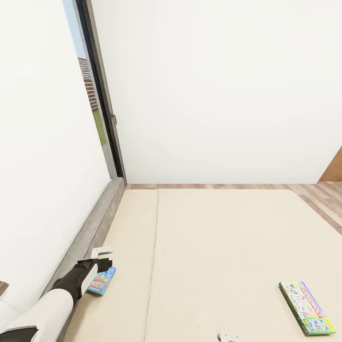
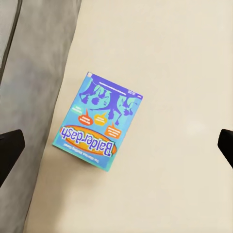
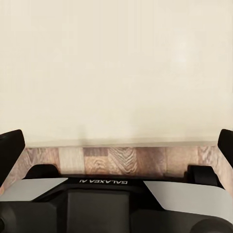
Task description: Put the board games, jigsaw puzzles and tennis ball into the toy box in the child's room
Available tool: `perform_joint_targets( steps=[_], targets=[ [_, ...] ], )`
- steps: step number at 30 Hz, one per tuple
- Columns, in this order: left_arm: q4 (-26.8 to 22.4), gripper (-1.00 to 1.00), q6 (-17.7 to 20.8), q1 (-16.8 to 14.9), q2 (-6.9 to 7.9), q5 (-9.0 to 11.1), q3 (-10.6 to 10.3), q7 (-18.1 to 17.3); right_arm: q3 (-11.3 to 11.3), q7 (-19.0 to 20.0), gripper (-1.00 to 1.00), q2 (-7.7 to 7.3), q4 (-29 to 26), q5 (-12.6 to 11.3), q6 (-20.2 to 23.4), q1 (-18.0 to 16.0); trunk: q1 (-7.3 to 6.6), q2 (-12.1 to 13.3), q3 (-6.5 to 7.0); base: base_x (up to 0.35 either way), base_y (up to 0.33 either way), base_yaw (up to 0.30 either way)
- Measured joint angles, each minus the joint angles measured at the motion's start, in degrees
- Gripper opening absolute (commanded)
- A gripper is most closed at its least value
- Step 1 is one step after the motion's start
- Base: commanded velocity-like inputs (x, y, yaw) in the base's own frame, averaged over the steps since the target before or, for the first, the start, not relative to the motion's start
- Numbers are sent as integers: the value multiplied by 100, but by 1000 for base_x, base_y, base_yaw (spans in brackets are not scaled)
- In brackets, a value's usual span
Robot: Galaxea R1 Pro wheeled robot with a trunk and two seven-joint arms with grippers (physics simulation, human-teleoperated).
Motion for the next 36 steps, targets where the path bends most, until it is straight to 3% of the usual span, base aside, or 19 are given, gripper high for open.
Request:
perform_joint_targets(
  steps=[16,20,23,27,30,34,35,36],
  targets=[
    [0,100,-9,0,0,0,0,0,20,4,100,0,0,0,-4,-2,0,0,0,0,0,0],
    [0,100,-9,0,0,0,0,0,6,155,100,-8,-1,0,-8,-5,0,0,0,0,0,0],
    [0,100,-9,0,0,2,0,0,-9,586,100,-51,-3,-5,-9,-7,0,0,0,0,0,0],
    [0,100,-9,0,0,0,0,0,-26,1576,100,-196,-13,-14,-17,-7,0,0,0,0,0,0],
    [0,100,-9,0,0,0,0,0,-48,2018,100,-242,-36,-18,-16,-7,0,0,0,0,0,0],
    [0,100,-9,0,0,2,0,0,-236,2538,100,-296,-168,-24,6,-16,0,0,0,0,0,0],
    [0,100,-9,0,-5,2,0,0,-412,2691,100,-347,-366,-26,133,-76,0,0,1,0,0,0],
    [0,100,-9,0,-7,1,0,0,-443,2723,100,-363,-540,-22,292,-115,0,0,1,0,0,0]
  ],
)
